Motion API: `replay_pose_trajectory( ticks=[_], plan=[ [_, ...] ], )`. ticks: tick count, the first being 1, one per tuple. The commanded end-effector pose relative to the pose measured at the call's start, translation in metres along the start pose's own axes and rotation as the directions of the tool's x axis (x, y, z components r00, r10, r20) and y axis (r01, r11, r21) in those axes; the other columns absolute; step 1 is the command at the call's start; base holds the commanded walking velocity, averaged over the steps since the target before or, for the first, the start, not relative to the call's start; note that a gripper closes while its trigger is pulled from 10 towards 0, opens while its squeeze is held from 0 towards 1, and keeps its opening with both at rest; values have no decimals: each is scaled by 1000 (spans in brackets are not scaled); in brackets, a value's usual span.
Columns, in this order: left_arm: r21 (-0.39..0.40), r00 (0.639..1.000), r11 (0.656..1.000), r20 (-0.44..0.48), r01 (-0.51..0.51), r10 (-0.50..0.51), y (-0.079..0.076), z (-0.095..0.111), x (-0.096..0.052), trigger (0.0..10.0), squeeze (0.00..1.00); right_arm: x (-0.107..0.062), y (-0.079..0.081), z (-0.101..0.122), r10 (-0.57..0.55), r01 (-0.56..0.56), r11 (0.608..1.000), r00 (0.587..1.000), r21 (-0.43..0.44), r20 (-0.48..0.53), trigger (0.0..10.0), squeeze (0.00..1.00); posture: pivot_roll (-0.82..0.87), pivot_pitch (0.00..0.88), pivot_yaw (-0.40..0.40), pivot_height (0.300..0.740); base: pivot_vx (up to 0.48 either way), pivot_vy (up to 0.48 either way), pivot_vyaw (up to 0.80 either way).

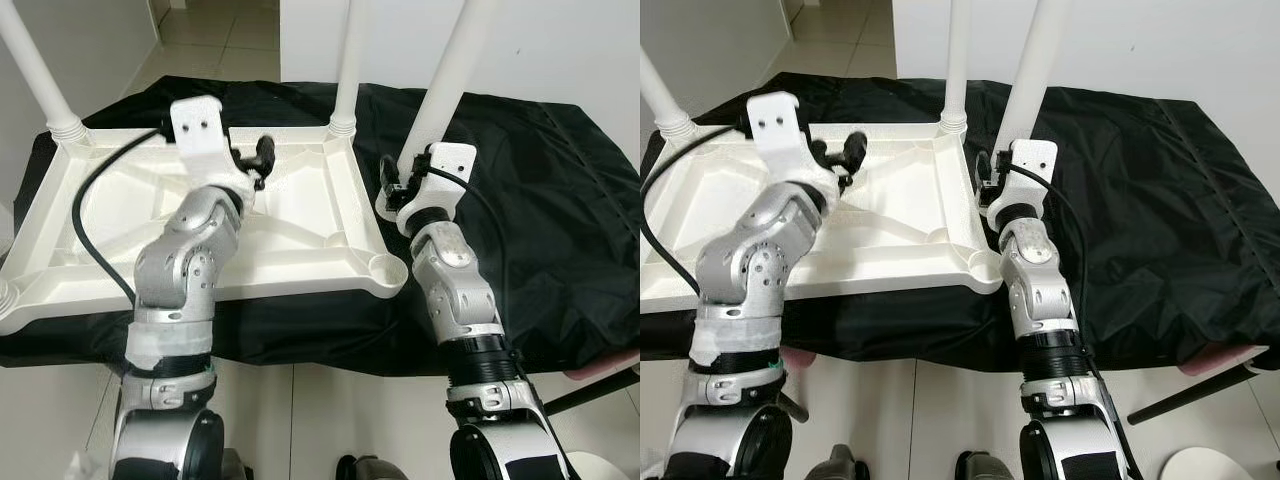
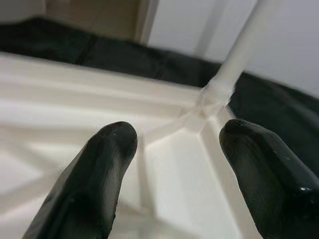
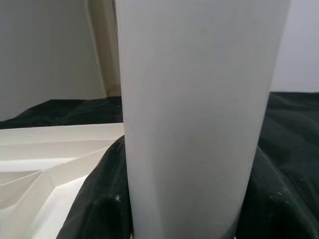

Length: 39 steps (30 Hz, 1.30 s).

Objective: Building children table

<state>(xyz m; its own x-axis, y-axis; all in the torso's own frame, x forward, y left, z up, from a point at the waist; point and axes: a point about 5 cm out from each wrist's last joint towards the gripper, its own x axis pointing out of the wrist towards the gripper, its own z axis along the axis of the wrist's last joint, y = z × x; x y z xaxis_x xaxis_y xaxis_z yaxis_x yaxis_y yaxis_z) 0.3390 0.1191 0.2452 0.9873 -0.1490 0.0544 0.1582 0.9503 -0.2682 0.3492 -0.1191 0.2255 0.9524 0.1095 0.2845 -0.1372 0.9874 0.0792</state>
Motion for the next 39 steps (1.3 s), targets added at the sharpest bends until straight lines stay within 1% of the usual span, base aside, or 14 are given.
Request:
replay_pose_trajectory(
  ticks=[1,2,3,8,10,13,14,15,17,20,22,30,34,39],
  plan=[
    [6,1000,1000,-11,-23,23,3,-5,0,10000,0,-2,-1,5,9,-9,1000,1000,-3,23,10000,0,-63,99,7,740,0,0,0],
    [6,1000,1000,-11,-23,23,3,-5,0,10000,0,-2,-1,5,9,-9,1000,1000,-3,23,10000,0,-63,99,7,740,0,0,0],
    [72,999,996,-3,-51,51,9,-9,0,10000,0,-6,-2,7,10,-9,1000,999,-21,42,10000,0,-71,96,1,740,0,0,0],
    [130,995,987,2,-94,95,17,-13,-1,10000,0,-11,-2,5,3,-1,1000,999,-29,40,10000,0,-79,89,1,740,0,0,0],
    [156,997,984,5,-80,81,17,-15,-2,10000,0,-12,-1,5,10,-9,999,999,-37,39,10000,0,-81,92,4,740,0,0,0],
    [216,996,974,65,-74,62,17,-13,-5,10000,0,-12,1,3,23,-21,999,999,-49,37,10000,0,-80,87,0,740,0,0,0],
    [305,992,949,110,-85,54,14,-12,-7,10000,0,-12,0,2,21,-19,998,999,-55,35,10000,0,-76,88,0,740,0,0,0],
    [305,992,949,110,-85,54,14,-12,-7,10000,0,-12,0,2,21,-19,998,999,-55,35,10000,0,-76,88,0,740,0,0,0],
    [431,987,899,162,-75,5,7,-13,-13,10000,0,-14,-3,1,21,-18,997,999,-75,34,10000,0,-64,96,8,740,0,0,0],
    [417,988,908,153,-48,-18,5,-15,-16,10000,0,-16,-4,1,23,-20,996,999,-87,36,10000,0,-64,96,8,740,0,0,0],
    [433,985,901,154,-1,-73,-4,-20,-26,10000,0,-18,-2,-3,45,-42,993,999,-106,25,10000,0,-46,104,8,740,0,0,0],
    [466,981,881,120,82,-155,-19,-41,-45,10000,0,-23,10,-11,87,-83,986,996,-146,20,10000,0,-27,108,1,740,0,0,0],
    [458,977,881,105,116,-183,-22,-48,-49,10000,0,-24,12,-12,85,-79,982,996,-171,30,10000,0,-27,108,-2,740,0,0,0],
    [413,967,893,93,179,-237,-21,-55,-59,10000,0,-29,10,-21,114,-113,980,993,-165,-5,10000,0,-21,109,-8,740,0,0,0]
  ],
)
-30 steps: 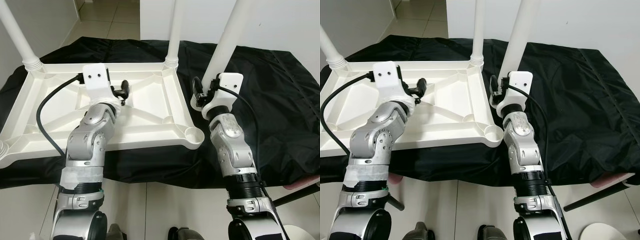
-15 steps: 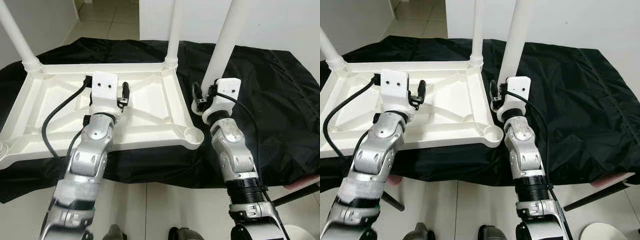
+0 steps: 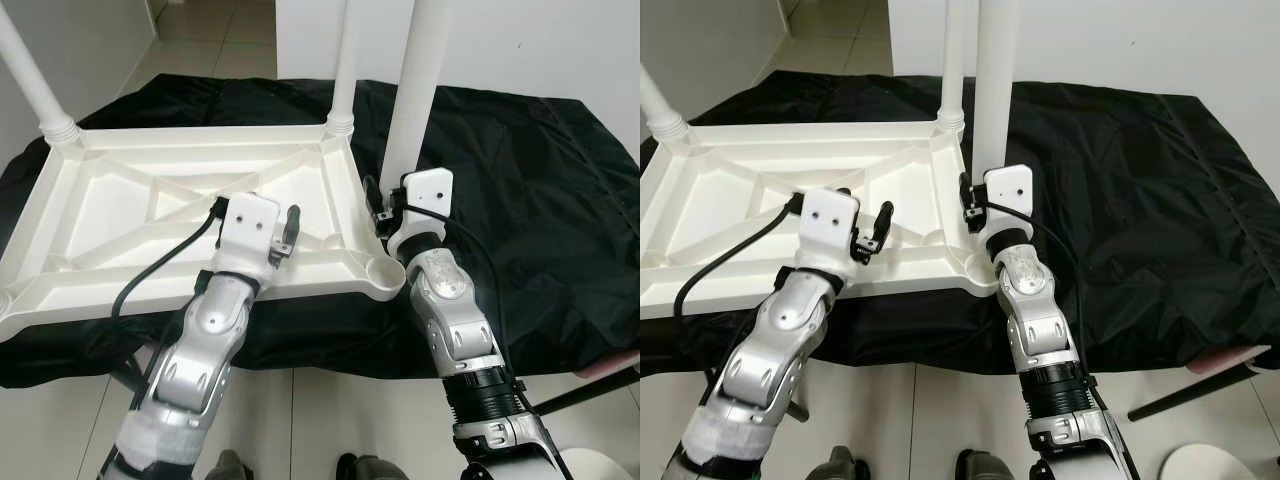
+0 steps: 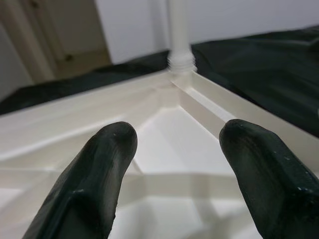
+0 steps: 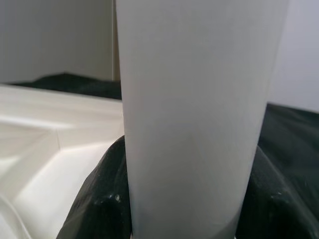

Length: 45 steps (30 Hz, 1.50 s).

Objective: Building children table

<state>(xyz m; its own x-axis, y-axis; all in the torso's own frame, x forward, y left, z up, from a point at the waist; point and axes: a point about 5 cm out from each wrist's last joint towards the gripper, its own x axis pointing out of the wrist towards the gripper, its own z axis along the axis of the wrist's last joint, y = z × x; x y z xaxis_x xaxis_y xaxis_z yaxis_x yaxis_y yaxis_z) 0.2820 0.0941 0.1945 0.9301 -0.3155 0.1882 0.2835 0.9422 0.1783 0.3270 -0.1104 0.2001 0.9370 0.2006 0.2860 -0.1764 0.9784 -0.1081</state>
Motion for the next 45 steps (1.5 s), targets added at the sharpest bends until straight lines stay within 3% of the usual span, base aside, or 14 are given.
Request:
replay_pose_trajectory(
  ticks=[1,15,23,28,45],
  plan=[
    [-22,999,999,27,43,-42,-1,1,-7,10000,0,-3,0,-3,28,-28,1000,1000,7,7,10000,0,-20,110,-9,740,0,0,0],
    [-39,997,996,35,74,-73,8,-2,-12,10000,0,-16,-5,-11,62,-64,996,997,55,44,10000,0,-12,91,17,740,0,0,0],
    [-85,998,996,53,26,-21,15,4,-1,10000,0,-14,-10,-9,103,-107,994,989,33,104,10000,0,-17,58,73,740,0,0,0],
    [-47,996,997,61,62,-59,21,5,6,10000,0,-4,-11,-5,80,-86,996,987,32,138,10000,0,-21,32,106,740,0,0,0],
    [-38,994,997,81,72,-69,28,8,23,10000,0,-2,-5,-5,54,-63,997,986,50,155,10000,0,-69,29,103,740,0,0,0]
  ],
)
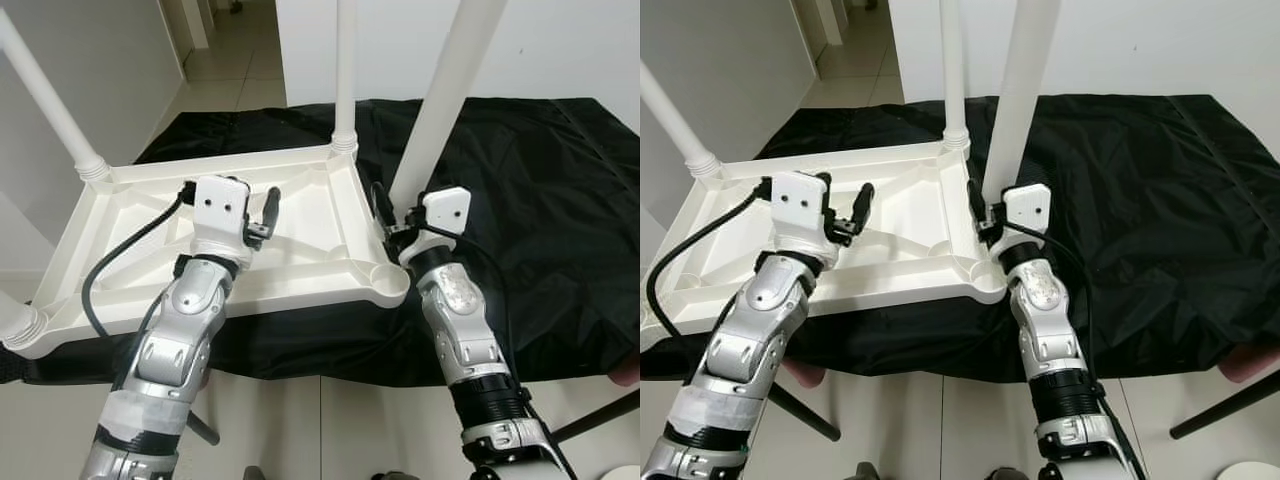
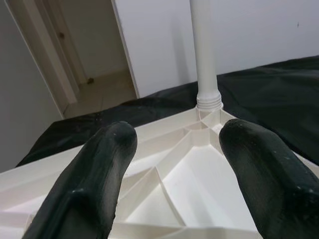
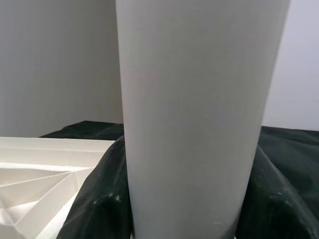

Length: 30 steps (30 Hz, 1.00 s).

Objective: Building children table

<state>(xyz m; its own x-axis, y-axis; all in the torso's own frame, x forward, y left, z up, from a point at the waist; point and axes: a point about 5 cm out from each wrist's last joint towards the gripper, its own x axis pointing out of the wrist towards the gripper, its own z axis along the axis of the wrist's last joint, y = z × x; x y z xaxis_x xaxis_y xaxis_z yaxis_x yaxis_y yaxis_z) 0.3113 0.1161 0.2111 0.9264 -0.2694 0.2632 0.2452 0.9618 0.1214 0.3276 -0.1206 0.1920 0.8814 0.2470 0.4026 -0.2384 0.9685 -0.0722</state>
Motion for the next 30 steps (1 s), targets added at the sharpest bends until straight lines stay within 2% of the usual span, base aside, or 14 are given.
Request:
replay_pose_trajectory(
  ticks=[1,4,7,11,19,24,30],
  plan=[
    [-12,993,993,17,119,-119,-4,2,2,10000,0,4,4,5,-1,1,1000,1000,6,31,10000,0,-96,26,116,740,0,0,0],
    [-48,991,990,16,132,-132,-11,0,6,10000,0,6,2,9,-24,25,1000,998,-9,54,10000,0,-135,31,135,740,0,0,0],
    [-48,990,989,14,141,-140,-13,-1,7,10000,0,5,1,9,-31,32,999,998,-12,56,10000,0,-135,31,135,740,0,0,0],
    [11,993,993,-13,120,-119,-11,-5,16,10000,0,2,-5,9,-64,65,998,997,-25,48,10000,0,-141,36,143,740,0,0,0],
    [8,990,991,41,132,-133,-7,5,24,10000,0,0,-5,10,-82,82,997,994,-8,69,10000,0,-116,38,128,740,0,0,0],
    [42,994,994,34,100,-102,2,4,21,10000,0,0,5,4,-56,56,998,997,3,46,10000,0,-87,37,100,740,0,0,0],
    [38,995,995,42,88,-90,2,6,15,10000,0,2,10,7,-19,19,1000,999,8,48,10000,0,-76,45,75,740,0,0,0]
  ],
)
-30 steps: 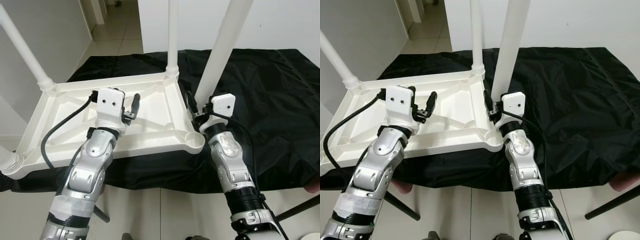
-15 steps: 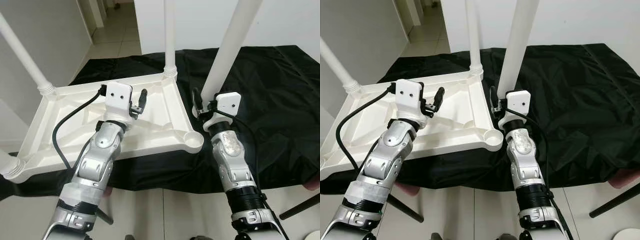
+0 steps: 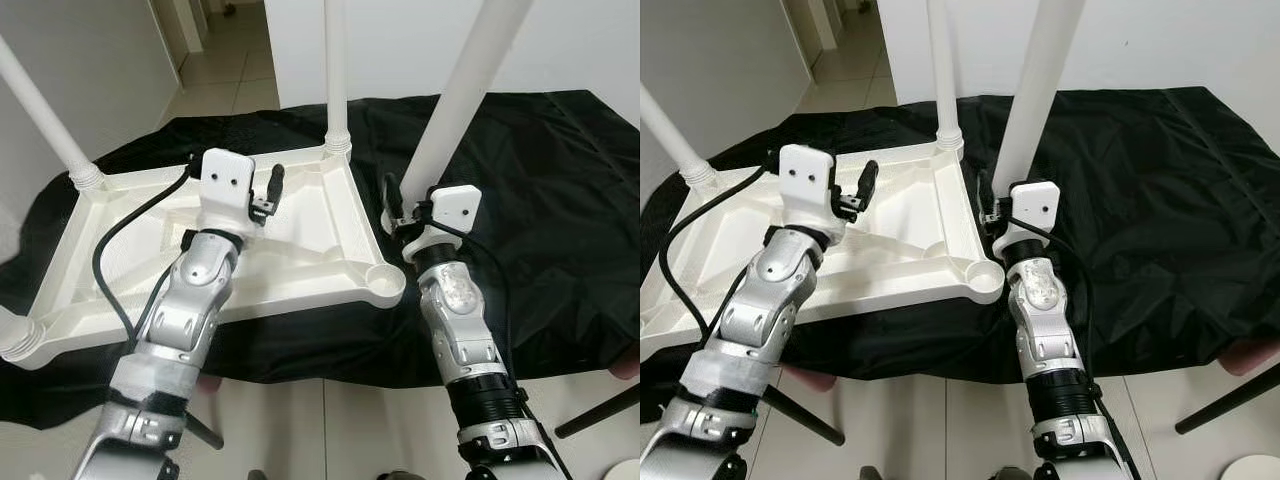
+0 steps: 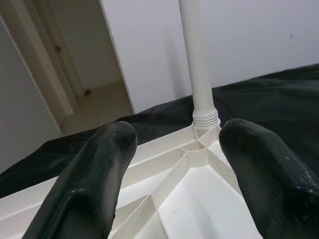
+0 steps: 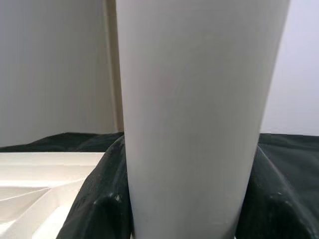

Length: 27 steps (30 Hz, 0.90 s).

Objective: Building children table

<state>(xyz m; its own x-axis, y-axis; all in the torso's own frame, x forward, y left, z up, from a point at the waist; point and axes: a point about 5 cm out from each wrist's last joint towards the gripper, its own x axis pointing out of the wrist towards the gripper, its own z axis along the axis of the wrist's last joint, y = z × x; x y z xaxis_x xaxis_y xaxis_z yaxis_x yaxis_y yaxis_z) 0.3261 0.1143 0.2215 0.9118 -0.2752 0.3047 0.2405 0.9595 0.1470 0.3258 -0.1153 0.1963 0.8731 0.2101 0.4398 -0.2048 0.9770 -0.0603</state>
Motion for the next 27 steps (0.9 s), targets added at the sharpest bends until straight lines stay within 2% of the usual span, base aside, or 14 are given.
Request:
replay_pose_trajectory(
  ticks=[1,6,9,12,14,17,19,20,21,25,27],
  plan=[
    [10,996,996,-1,89,-89,-3,0,-3,10000,0,1,6,2,28,-28,1000,1000,12,8,10000,0,-67,52,64,740,0,0,0],
    [23,994,994,-3,107,-107,-8,-3,-8,10000,0,0,7,1,62,-62,998,998,13,-2,10000,0,-52,47,48,740,0,0,0],
    [-12,982,983,-31,185,-186,-10,-6,-14,10000,0,-2,10,-4,79,-79,997,997,22,-18,10000,0,-27,46,30,740,0,0,0],
    [-11,979,979,-29,202,-202,-11,-5,-16,10000,0,-3,11,-5,81,-80,996,996,32,-23,10000,0,-27,46,30,740,0,0,0],
    [3,969,970,-25,244,-244,-15,-4,-24,10000,0,-3,15,-9,99,-98,994,994,40,-39,10000,0,-7,53,14,740,0,0,0],
    [4,965,965,-25,262,-261,-17,-4,-27,10000,0,-3,16,-10,108,-106,994,993,39,-45,10000,0,-7,53,14,740,0,0,0],
    [33,955,955,-40,294,-292,-20,-4,-37,10000,0,-2,18,-11,129,-128,991,990,30,-51,10000,0,-3,65,8,740,0,0,0],
    [33,955,955,-40,294,-292,-20,-4,-37,10000,0,-2,18,-11,129,-128,991,990,30,-51,10000,0,-3,65,8,740,0,0,0],
    [18,943,943,-37,331,-330,-26,-2,-45,10000,0,-4,17,-12,129,-127,991,990,28,-61,10000,0,0,70,6,740,0,0,0],
    [11,939,939,-32,342,-342,-28,-1,-47,10000,0,-5,16,-12,127,-125,992,990,28,-64,10000,0,0,72,7,740,0,0,0],
    [5,920,921,-52,389,-388,-35,-3,-53,10000,0,-7,12,-15,112,-110,994,991,25,-78,10000,0,-6,74,17,740,0,0,0]
  ],
)
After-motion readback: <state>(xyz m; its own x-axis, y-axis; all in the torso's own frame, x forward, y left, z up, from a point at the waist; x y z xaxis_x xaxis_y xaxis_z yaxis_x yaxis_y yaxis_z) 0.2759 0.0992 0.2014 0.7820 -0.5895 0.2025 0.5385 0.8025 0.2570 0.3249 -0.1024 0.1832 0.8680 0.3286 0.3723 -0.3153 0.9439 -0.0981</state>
